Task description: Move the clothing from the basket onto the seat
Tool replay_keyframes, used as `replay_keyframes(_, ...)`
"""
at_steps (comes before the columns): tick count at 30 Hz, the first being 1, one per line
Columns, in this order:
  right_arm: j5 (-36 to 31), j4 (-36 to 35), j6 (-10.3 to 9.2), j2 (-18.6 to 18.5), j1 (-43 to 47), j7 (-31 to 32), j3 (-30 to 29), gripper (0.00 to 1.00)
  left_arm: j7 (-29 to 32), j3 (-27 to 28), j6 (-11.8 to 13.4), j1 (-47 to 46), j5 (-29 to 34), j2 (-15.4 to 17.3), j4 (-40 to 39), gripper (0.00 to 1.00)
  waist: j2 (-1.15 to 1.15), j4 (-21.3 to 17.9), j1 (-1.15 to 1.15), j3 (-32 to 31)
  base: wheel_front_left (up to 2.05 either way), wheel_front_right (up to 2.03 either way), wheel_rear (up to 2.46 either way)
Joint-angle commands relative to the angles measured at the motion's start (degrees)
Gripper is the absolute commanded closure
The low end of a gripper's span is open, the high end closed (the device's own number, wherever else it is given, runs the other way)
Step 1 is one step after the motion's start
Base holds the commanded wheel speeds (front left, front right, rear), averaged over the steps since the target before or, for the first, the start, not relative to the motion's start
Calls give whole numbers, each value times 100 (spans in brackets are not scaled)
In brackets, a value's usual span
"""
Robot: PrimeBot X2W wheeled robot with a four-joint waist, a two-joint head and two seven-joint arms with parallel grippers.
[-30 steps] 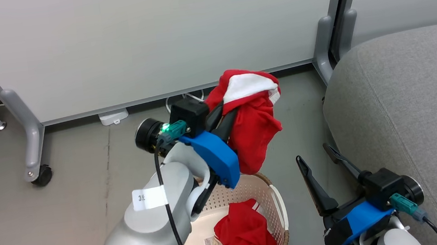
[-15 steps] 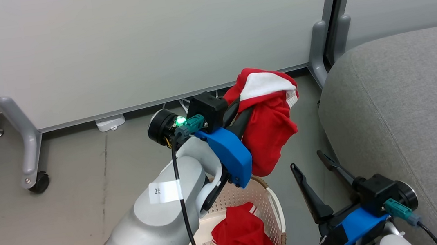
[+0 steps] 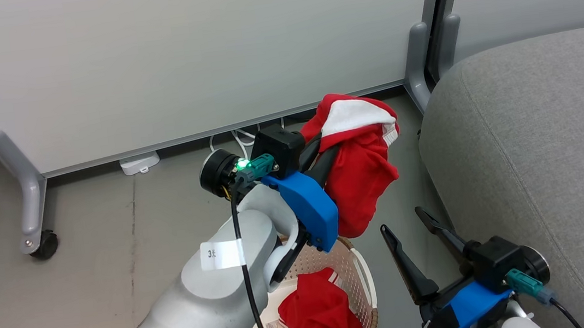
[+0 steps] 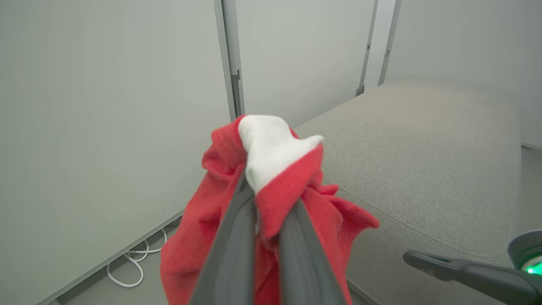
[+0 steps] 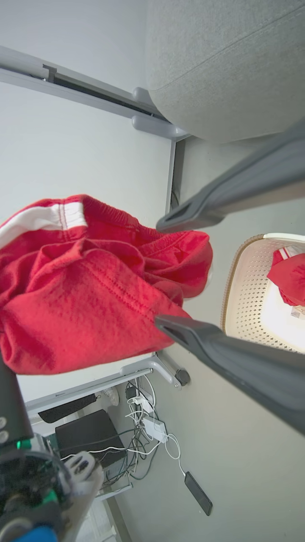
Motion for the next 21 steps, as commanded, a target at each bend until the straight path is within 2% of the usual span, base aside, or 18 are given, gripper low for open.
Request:
replay_keyframes(1,-18,17,1,-14,-56,-1,21,0,-53,-26,18,-118,-30,4,8,100,0,3,0,9,0,0,0)
replay_keyframes(9,-77,390,1,-14,-624,190,429,0,-123,-197,82,-264,-265,4,-55,100,0,54,0,114,0,0,0)
replay_keyframes(21,282,1513,1,-12,-1734,6,818,0,-201,-569,159,-378,-609,1,-184,100,0,228,0,204,0,0,0)
